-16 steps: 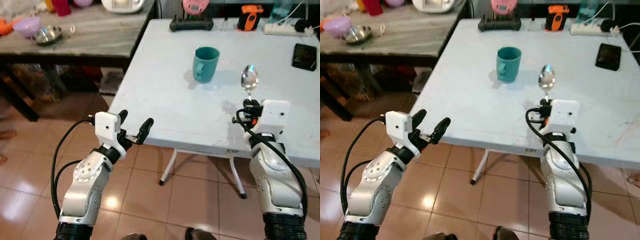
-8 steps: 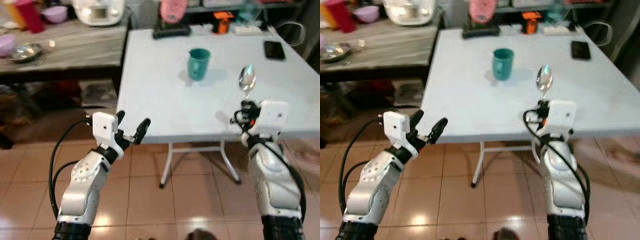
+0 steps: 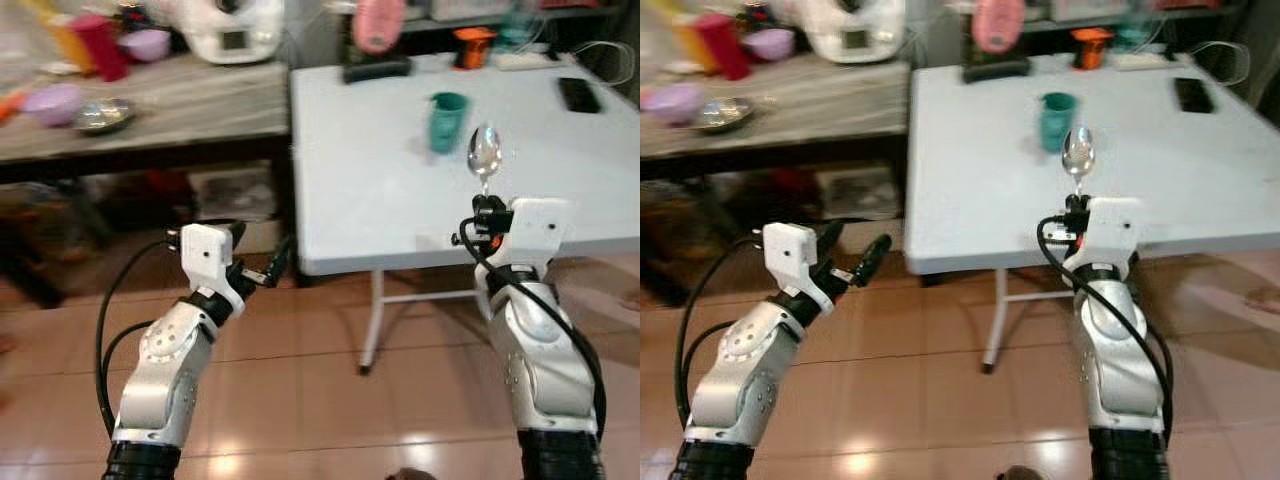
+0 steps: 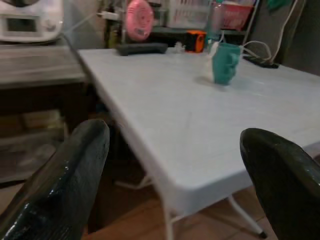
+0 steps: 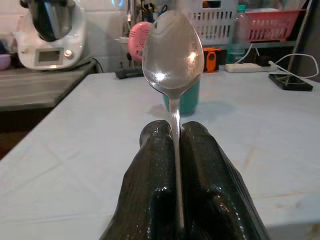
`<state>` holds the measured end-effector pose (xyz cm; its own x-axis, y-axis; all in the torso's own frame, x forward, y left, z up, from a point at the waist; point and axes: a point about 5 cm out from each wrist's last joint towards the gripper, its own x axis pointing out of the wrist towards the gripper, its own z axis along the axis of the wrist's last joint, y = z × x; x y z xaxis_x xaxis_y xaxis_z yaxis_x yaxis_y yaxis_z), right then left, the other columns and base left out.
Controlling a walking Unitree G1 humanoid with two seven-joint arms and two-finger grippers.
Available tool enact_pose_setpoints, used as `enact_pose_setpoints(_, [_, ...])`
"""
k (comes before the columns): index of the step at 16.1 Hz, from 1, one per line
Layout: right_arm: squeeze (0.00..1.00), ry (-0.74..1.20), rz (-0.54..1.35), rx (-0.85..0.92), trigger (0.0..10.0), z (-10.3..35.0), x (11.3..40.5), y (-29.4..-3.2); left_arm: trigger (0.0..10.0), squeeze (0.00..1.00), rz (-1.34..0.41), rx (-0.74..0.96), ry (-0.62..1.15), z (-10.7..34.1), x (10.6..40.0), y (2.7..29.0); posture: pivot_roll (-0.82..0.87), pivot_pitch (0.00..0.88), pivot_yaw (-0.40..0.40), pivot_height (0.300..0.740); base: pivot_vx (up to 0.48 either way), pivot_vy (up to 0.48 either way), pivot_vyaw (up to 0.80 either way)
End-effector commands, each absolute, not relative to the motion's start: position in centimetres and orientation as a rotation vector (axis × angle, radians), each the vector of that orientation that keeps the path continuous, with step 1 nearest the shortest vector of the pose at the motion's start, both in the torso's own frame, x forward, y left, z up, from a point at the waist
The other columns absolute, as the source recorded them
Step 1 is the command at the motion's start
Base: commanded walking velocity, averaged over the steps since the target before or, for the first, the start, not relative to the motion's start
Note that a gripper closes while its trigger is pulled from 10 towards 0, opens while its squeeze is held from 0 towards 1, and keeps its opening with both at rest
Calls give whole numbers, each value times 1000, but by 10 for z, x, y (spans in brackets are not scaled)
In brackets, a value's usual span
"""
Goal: Setting the table
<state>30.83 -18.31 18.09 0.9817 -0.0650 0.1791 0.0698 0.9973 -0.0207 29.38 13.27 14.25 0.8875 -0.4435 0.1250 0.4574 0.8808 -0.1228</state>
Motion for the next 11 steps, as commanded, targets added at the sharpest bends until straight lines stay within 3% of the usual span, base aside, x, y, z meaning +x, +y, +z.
enact_pose_setpoints(1, [0,-195,-86,-35,10000,184,306,-189,10000,0,-485,-143,-92,143,294,127,-206,82,98,740,0,480,0])
enact_pose_setpoints(6, [0,-194,-86,-36,10000,183,306,-189,10000,0,-487,-142,-93,143,295,127,-206,77,99,740,0,480,0])
enact_pose_setpoints(11, [0,-196,-82,-35,10000,183,306,-190,10000,0,-490,-142,-92,142,294,125,-205,75,95,740,0,480,433])
